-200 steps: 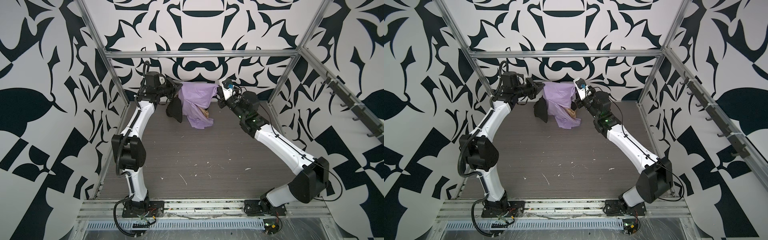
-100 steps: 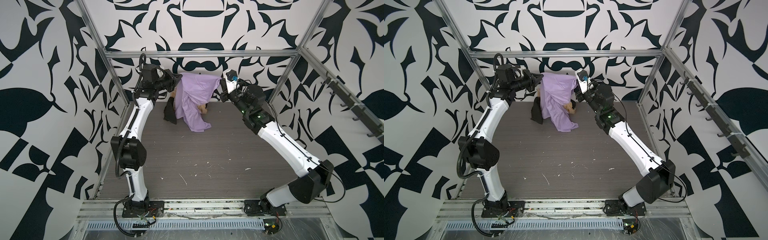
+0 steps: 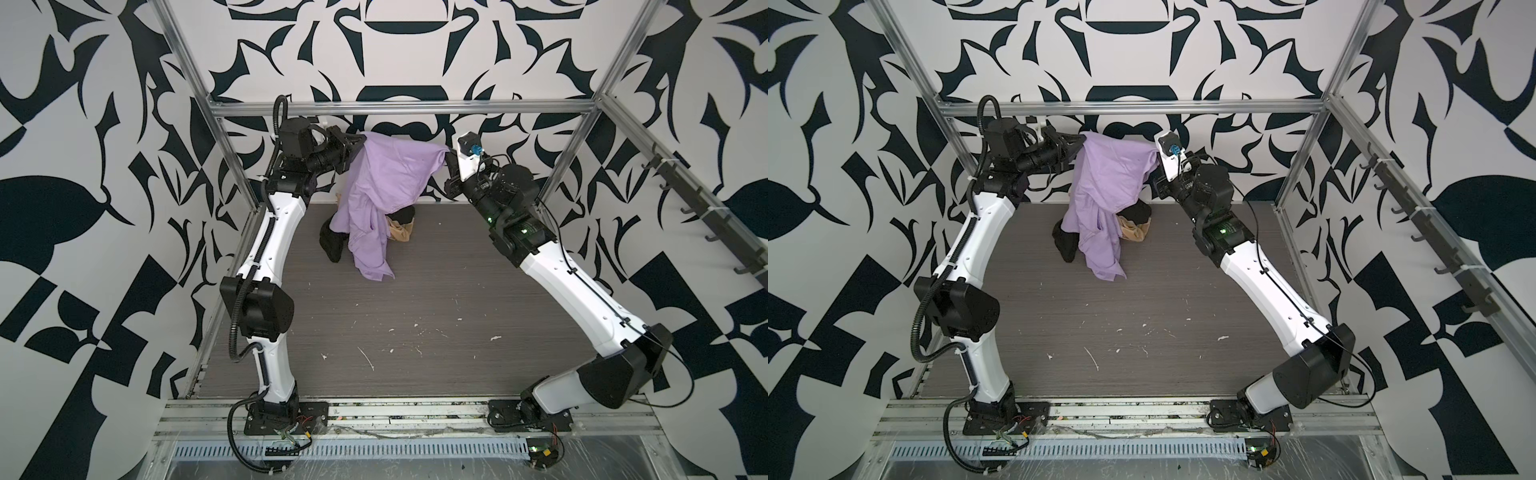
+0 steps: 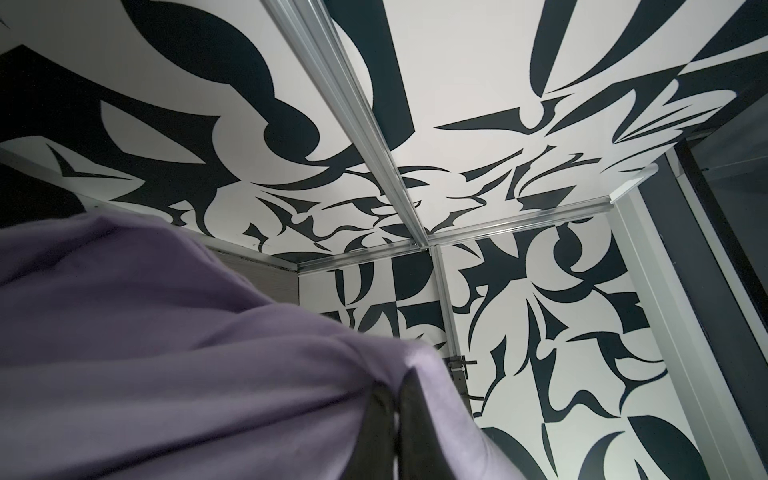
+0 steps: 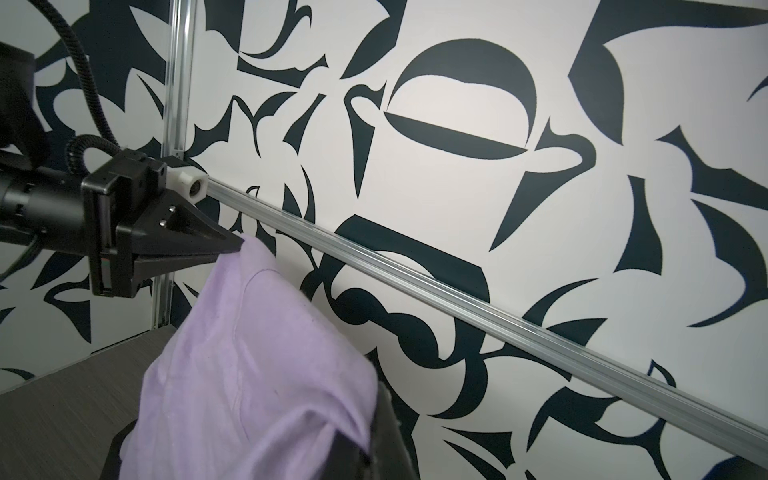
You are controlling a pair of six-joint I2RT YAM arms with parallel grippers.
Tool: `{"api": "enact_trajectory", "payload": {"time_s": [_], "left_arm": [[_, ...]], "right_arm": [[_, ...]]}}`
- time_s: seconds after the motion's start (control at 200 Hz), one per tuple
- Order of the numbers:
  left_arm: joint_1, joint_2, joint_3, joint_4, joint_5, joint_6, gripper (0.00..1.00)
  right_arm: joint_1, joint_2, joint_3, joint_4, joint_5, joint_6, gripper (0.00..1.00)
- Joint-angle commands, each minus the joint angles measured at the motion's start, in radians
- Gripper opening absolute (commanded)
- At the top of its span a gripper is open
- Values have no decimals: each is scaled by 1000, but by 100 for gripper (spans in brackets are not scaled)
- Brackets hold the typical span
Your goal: Pick out a specific cloth from the pile
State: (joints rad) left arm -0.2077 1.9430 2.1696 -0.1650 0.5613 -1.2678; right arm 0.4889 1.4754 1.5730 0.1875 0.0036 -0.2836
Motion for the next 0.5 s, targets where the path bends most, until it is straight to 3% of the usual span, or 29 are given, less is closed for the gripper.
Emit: {"api": "enact_trajectory", "payload": {"time_s": [0.0,0.495], "left_arm": [[-9,-57,38,58,-17,-3,0],[-63,-167,1,62,-61,30,0]], "right_arm": [[4,-58,50,32,36,2,0],[4,-113,-22,19,142,-6,0]]}}
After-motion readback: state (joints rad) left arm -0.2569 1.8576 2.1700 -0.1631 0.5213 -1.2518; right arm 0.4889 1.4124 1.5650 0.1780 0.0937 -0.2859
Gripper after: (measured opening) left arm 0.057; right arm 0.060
